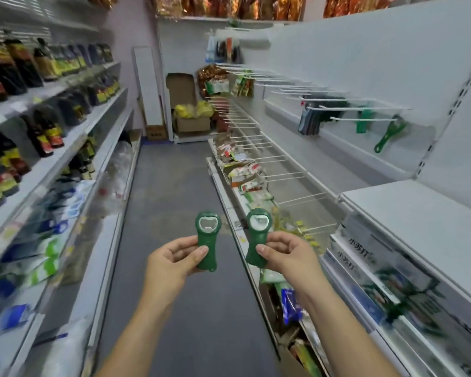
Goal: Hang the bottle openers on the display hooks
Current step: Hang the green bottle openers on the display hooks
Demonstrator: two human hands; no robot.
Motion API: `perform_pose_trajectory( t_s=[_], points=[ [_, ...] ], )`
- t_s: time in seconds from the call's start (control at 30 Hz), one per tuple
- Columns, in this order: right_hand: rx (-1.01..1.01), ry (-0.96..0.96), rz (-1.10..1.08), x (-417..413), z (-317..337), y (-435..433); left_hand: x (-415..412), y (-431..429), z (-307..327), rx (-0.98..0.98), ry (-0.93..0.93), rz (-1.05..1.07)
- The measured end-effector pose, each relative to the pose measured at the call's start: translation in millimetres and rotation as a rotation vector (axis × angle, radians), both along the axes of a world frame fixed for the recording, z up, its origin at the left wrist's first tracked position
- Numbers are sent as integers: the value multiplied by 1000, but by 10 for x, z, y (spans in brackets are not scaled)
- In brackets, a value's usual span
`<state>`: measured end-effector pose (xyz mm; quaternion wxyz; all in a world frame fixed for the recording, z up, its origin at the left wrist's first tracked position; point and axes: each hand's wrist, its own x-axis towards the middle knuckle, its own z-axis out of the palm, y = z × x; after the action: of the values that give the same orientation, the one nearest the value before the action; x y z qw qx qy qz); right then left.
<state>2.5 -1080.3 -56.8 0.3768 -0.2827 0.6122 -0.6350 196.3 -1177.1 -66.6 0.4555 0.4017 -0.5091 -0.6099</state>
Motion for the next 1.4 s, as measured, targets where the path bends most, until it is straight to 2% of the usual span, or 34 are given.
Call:
perform_pose_trajectory(
  t_s=[0.27, 0.67, 0.83, 1.03, 1.4],
  points=[
    [1, 14, -198, -471, 174, -1454, -651, -1809, 87, -9, 16, -166],
    [-72, 2, -427, -1911, 22, -3011, -2430, -3662, 63, -38, -50, -365],
    [-74, -11, -509, -2476, 18, -3505, -3121, -4246, 208, -73, -89, -497],
    [-61, -23, -700, -2886, 34, -3730, -3913, -4710, 204, -49, -51, -686],
    [-122, -46, -1144, -2861, 119, -4307, -4731, -5470, 187, -48, -42, -1132]
  ],
)
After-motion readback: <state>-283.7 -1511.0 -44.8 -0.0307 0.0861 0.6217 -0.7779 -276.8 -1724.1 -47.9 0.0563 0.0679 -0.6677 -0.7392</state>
